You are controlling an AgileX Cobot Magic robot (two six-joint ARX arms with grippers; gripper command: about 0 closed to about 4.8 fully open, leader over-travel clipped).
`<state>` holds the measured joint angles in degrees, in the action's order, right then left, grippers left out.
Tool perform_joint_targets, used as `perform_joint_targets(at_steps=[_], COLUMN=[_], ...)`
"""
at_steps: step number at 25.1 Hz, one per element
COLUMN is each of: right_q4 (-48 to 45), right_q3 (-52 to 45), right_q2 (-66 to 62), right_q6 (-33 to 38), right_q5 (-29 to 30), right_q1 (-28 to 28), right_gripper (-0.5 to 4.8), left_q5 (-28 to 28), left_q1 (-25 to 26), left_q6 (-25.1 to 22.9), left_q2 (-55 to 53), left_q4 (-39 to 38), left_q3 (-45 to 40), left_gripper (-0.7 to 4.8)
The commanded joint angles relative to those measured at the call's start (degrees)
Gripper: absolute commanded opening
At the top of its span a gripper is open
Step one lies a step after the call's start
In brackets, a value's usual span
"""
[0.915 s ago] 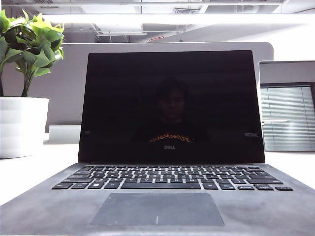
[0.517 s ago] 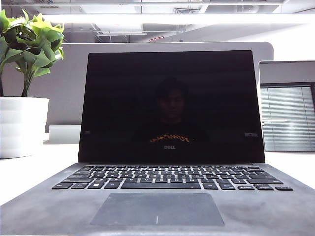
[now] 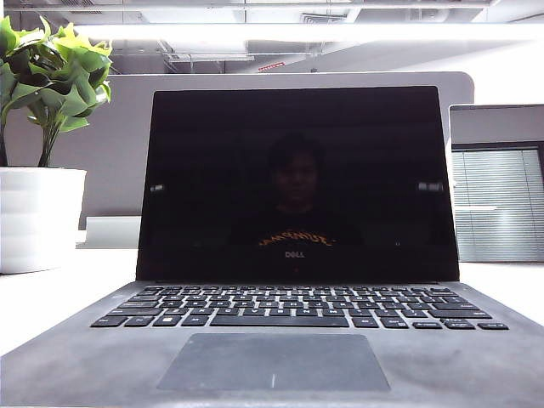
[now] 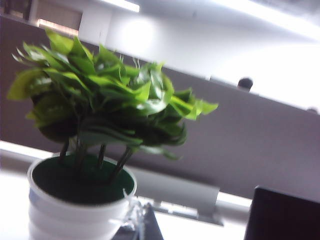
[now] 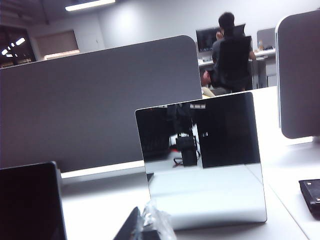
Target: Close the laptop lid.
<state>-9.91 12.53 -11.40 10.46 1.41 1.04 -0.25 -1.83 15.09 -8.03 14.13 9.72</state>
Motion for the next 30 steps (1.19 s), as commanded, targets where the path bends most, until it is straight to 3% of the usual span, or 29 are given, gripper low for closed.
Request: perform_joint_targets(at_steps=[1,3,5,9,13,18,20,23,25,28,30], right_q4=[-3.6,-11.9,-18.8,-22.0,-25.4,-25.9,-26.0,-25.9,-25.9,-25.8,-25.9], right_q3=[4.3,6.5,9.1,17.1,20.8,21.4,21.4,21.4,21.9,22.6,23.1], right_q2=[-12.1,-22.8,-33.0,-49.0,-56.6,-58.7,-58.7,-59.9,-61.3,-63.2,-64.7], right_q6=[-0.2,-0.2,-0.2,-0.2,-0.2,-0.2,-0.3,-3.0,-3.0,-3.0,-3.0], right_q5=[2.1,3.7,3.9,8.5,9.2,11.9,14.1,20.5,26.3,32.3,35.5], right_q1=[-0.1,-0.1,-0.1,-0.3,-0.9,-0.9,-0.9,-0.8,-0.7,-0.6,-0.2], right_gripper=[-0.01,-0.01,-0.01,-0.01,-0.01,-0.01,-0.01,-0.01,-0.01,-0.01,-0.01], left_q5=[0.7,0.7,2.9,9.6,12.6,14.7,19.0,28.7,36.5,41.0,46.9], left_q1=[0.1,0.2,0.2,0.1,0.1,0.1,0.1,0.2,0.7,0.9,1.9], left_q6=[0.4,0.3,0.3,0.4,0.6,0.5,-0.4,-5.7,-5.5,-5.6,-4.9], left_q2=[-11.6,-23.1,-34.6,-55.3,-66.5,-70.8,-71.1,-72.1,-73.7,-75.4,-77.5], left_q4=[5.8,15.1,18.9,24.4,28.4,32.4,32.7,32.3,32.1,30.3,28.1], left_q3=[4.7,7.4,10.4,16.9,20.6,21.1,21.2,22.3,24.2,27.2,30.2], left_gripper=[-0.05,-0.05,-0.05,-0.05,-0.05,-0.05,-0.05,-0.05,-0.05,-0.05,-0.05])
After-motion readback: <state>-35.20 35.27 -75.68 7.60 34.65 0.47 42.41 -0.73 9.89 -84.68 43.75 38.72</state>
